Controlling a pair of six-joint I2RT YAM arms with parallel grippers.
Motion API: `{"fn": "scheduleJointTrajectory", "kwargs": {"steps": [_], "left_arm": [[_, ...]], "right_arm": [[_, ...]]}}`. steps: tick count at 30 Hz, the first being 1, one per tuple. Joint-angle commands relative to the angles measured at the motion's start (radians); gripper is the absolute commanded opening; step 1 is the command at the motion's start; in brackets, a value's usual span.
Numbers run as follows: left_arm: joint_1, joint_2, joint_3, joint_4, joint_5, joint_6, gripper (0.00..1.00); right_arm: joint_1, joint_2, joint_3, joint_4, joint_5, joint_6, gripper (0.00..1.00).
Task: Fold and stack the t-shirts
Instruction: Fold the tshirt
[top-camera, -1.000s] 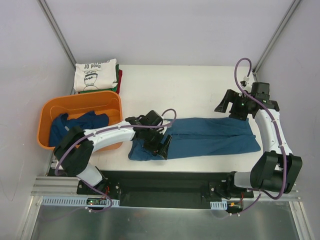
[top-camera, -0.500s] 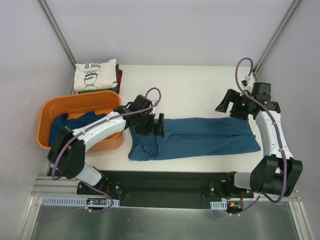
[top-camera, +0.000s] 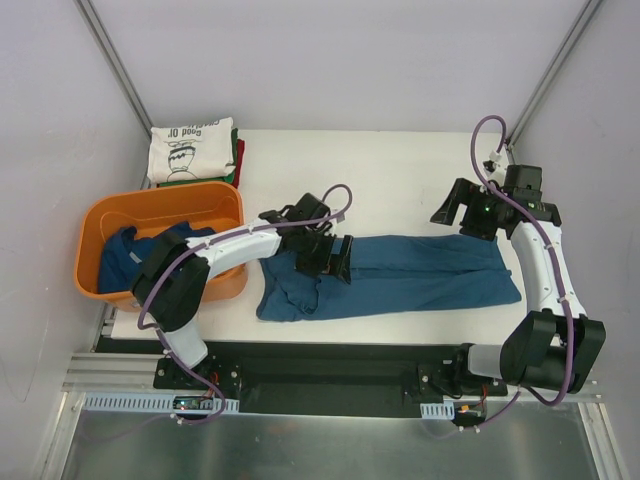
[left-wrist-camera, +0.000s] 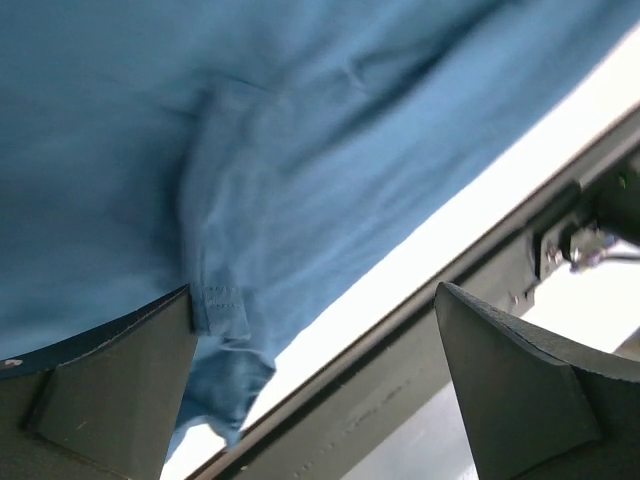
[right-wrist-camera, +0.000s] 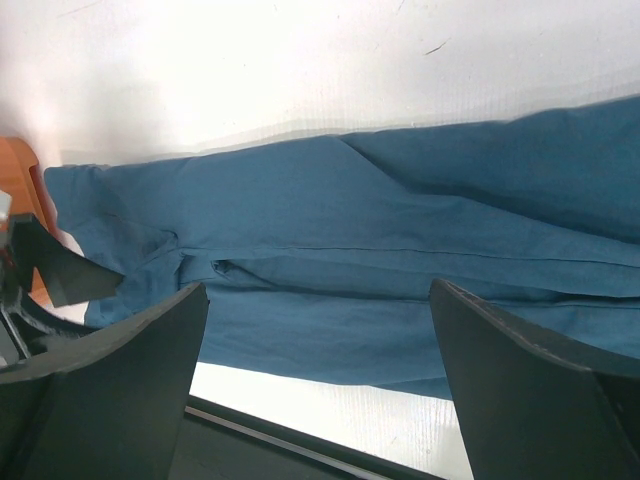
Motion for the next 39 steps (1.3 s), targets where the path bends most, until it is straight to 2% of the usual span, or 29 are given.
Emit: {"fn": "scheduleJointTrajectory", "kwargs": {"steps": [1,7,12,18,22,26,31,35,39], "left_arm": [[-0.046,0.003,0.002,0.011,0.079,0.014,0.99],[-0.116,0.026,0.053,0.013,0.142,0.037,0.99],[-0.175,0.124,0.142,0.014,0.204,0.046,0.99],[-0.190,0.066,0.119,0.008,0.101,0.051,0.99],[-0.184,-0.072,0.049,-0.027,-0.058,0.041,0.99],[-0.128,-0.166,-0.029,-0.033,-0.125,-0.015,0.99],[-0.051,-0.081,-0.018,-0.035,-0.138,-0.006,0.99],[-0.040,0.004,0.042,-0.058,-0.123,0.024,0.99],[-0.042,0.026,0.018,-0.101,-0.073,0.015,0.99]], "right_arm": [[-0.011,-0.035,0.007,-0.004,0.009,0.004,0.97],[-0.014,-0.046,0.004,0.004,-0.004,0.004,0.97],[-0.014,-0.055,-0.001,0.004,-0.002,0.004,0.97],[-0.014,-0.063,-0.003,0.008,-0.011,0.005,0.97],[-0.014,-0.064,-0.009,0.014,-0.025,0.009,0.97],[-0.014,-0.069,-0.010,0.014,-0.024,0.010,0.97],[-0.014,-0.070,-0.012,0.014,-0.016,0.010,0.97],[-0.014,-0.067,-0.010,0.010,-0.005,0.010,0.97],[-0.014,-0.064,-0.009,0.005,0.010,0.009,0.97]]}}
